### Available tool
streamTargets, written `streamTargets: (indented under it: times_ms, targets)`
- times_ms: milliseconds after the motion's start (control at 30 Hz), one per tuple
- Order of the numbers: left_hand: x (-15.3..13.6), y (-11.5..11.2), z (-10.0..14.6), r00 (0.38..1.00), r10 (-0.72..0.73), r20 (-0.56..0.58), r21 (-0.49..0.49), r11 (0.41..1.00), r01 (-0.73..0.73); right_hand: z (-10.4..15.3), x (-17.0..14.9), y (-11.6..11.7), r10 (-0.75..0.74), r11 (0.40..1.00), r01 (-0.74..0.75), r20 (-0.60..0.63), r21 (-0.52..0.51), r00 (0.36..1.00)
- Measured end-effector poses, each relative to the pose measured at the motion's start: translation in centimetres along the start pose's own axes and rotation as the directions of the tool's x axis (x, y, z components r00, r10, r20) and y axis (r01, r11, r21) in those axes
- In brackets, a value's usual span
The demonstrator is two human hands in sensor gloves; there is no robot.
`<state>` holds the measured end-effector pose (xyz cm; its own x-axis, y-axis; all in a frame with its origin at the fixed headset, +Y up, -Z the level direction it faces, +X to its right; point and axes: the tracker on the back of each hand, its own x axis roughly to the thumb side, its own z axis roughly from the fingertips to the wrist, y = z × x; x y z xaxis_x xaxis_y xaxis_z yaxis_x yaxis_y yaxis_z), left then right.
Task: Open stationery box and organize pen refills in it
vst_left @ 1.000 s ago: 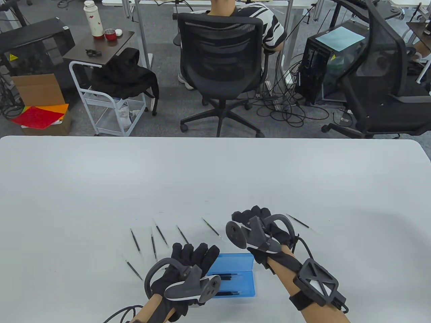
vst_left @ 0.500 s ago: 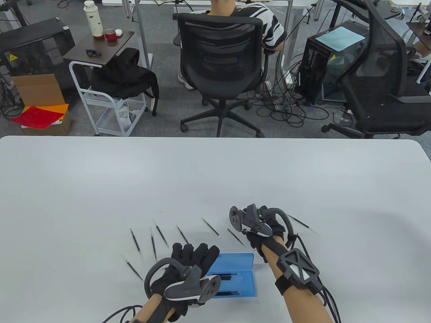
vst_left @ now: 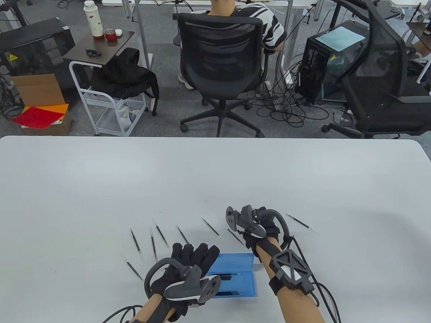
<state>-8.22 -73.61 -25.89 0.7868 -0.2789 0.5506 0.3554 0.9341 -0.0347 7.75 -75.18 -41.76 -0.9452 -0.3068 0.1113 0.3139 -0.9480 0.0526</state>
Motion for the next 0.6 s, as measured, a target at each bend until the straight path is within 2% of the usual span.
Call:
streamTargets:
  times_ms: [367, 600]
  targets:
    - [0.0, 0.0, 0.0, 1.000, 0.000, -0.003, -0.002, 1.000, 0.000, 0.0, 0.6, -0.2, 0.033, 0.999, -0.034, -0.026, -0.031, 0.999]
    - [0.0, 0.0, 0.0, 1.000, 0.007, 0.000, -0.003, 1.000, -0.007, 0.1, -1.0, -0.4, -0.004, 0.997, 0.005, 0.010, -0.079, 1.000]
